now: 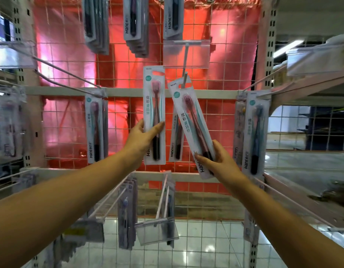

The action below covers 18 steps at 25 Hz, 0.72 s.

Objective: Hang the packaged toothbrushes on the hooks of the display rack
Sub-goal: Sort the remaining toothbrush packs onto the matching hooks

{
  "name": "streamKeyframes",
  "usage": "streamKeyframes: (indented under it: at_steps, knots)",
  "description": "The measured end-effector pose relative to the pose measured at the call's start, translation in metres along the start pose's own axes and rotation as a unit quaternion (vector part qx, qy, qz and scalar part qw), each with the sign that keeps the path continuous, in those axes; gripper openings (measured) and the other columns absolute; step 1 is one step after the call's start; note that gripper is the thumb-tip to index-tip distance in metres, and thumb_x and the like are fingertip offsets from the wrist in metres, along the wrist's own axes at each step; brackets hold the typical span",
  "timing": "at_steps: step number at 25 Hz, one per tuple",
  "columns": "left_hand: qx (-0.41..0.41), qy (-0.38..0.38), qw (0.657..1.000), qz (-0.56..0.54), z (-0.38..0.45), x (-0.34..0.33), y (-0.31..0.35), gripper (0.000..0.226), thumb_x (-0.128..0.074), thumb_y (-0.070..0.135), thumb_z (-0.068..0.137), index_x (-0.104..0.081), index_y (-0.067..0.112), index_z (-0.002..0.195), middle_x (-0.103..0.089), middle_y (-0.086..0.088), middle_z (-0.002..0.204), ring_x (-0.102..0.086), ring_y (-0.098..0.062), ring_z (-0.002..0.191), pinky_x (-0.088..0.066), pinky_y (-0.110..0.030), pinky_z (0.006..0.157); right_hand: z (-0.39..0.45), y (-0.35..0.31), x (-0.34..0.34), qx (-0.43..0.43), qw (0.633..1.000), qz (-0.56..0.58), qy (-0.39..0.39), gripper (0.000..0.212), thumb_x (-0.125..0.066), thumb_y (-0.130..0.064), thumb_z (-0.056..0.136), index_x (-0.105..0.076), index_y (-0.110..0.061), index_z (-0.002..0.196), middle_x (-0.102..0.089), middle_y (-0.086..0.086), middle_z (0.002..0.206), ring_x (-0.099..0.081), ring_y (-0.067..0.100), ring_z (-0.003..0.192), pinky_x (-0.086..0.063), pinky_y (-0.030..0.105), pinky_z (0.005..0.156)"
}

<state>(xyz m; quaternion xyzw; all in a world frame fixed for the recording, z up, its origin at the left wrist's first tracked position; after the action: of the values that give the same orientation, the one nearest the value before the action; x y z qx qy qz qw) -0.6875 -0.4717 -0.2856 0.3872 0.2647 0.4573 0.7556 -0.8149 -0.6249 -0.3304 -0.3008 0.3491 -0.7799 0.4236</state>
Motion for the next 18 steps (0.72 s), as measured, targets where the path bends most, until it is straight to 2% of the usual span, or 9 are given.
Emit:
streamKeyframes:
  at_steps: [4,7,9,11,13,16,18]
  knots:
    - [0.023,0.024,0.999,-0.017,0.0,0.026,0.003,0.031,-0.063,0.028,0.085,-0.053,0.017,0.112,-0.064,0.001,0.088,-0.062,-0.018,0.084,-0.051,-0.038,0.086,-0.018,-0.006,-0.01,0.023,0.999,0.045,0.015,0.027,-0.064,-0.011,0.083,-0.054,-0.032,0.098,-0.065,-0.001,0.091,-0.067,0.005,0.072,-0.055,0.019,0.061]
    - [0.021,0.029,0.999,0.011,-0.004,0.049,0.006,0.032,-0.065,0.025,0.085,-0.057,0.015,0.114,-0.065,0.002,0.085,-0.063,-0.012,0.076,-0.052,-0.028,0.073,-0.023,-0.018,-0.013,0.053,0.995,0.07,0.051,0.03,-0.064,-0.008,0.083,-0.056,-0.032,0.098,-0.066,-0.006,0.088,-0.067,0.002,0.074,-0.052,0.015,0.06]
    - [0.013,0.039,0.999,0.032,-0.008,0.067,0.009,0.033,-0.067,0.023,0.083,-0.058,0.013,0.113,-0.066,0.002,0.081,-0.063,-0.01,0.069,-0.05,-0.025,0.066,-0.027,-0.03,-0.019,0.083,0.993,0.064,0.048,0.029,-0.063,-0.007,0.082,-0.055,-0.031,0.098,-0.065,-0.007,0.088,-0.066,-0.003,0.073,-0.052,0.013,0.06]
    - [0.015,0.038,0.997,0.06,-0.013,0.082,0.012,0.033,-0.067,0.022,0.083,-0.058,0.012,0.113,-0.065,0.0,0.079,-0.061,-0.013,0.067,-0.05,-0.026,0.065,-0.035,-0.036,-0.027,0.106,0.993,0.048,0.026,0.028,-0.064,-0.008,0.08,-0.056,-0.029,0.097,-0.065,-0.003,0.088,-0.066,0.001,0.073,-0.053,0.015,0.06]
    - [0.028,0.02,0.995,0.095,-0.017,0.093,0.013,0.032,-0.067,0.02,0.083,-0.057,0.012,0.113,-0.063,-0.001,0.08,-0.06,-0.015,0.069,-0.05,-0.024,0.063,-0.042,-0.032,-0.036,0.097,0.995,0.003,-0.013,0.025,-0.066,-0.012,0.078,-0.058,-0.027,0.097,-0.066,0.001,0.089,-0.067,0.007,0.074,-0.054,0.018,0.06]
    - [0.045,-0.012,0.99,0.131,-0.021,0.103,0.013,0.025,-0.066,0.012,0.083,-0.056,0.017,0.106,-0.063,0.001,0.078,-0.061,-0.008,0.061,-0.049,-0.014,0.051,-0.042,-0.017,-0.043,0.045,0.995,-0.069,-0.062,0.023,-0.067,-0.013,0.08,-0.059,-0.023,0.1,-0.067,0.005,0.09,-0.067,0.017,0.079,-0.054,0.024,0.061]
    - [0.057,-0.034,0.989,0.135,-0.017,0.113,0.013,0.028,-0.066,0.009,0.082,-0.057,0.017,0.107,-0.064,0.0,0.078,-0.063,-0.008,0.059,-0.052,-0.02,0.055,-0.038,-0.012,-0.041,0.017,0.995,-0.078,-0.062,0.023,-0.067,-0.018,0.079,-0.06,-0.022,0.1,-0.067,0.004,0.088,-0.067,0.017,0.076,-0.055,0.025,0.061]
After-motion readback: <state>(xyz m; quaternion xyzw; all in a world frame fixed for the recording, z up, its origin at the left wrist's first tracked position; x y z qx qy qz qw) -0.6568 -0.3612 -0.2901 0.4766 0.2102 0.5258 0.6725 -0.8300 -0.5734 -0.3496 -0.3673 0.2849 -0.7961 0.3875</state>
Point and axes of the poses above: each hand's wrist, its own z-axis towards the middle knuckle, its own x-axis out of the back of the hand, y = z × x, the point moved 7 cm from there along z, towards the middle knuckle
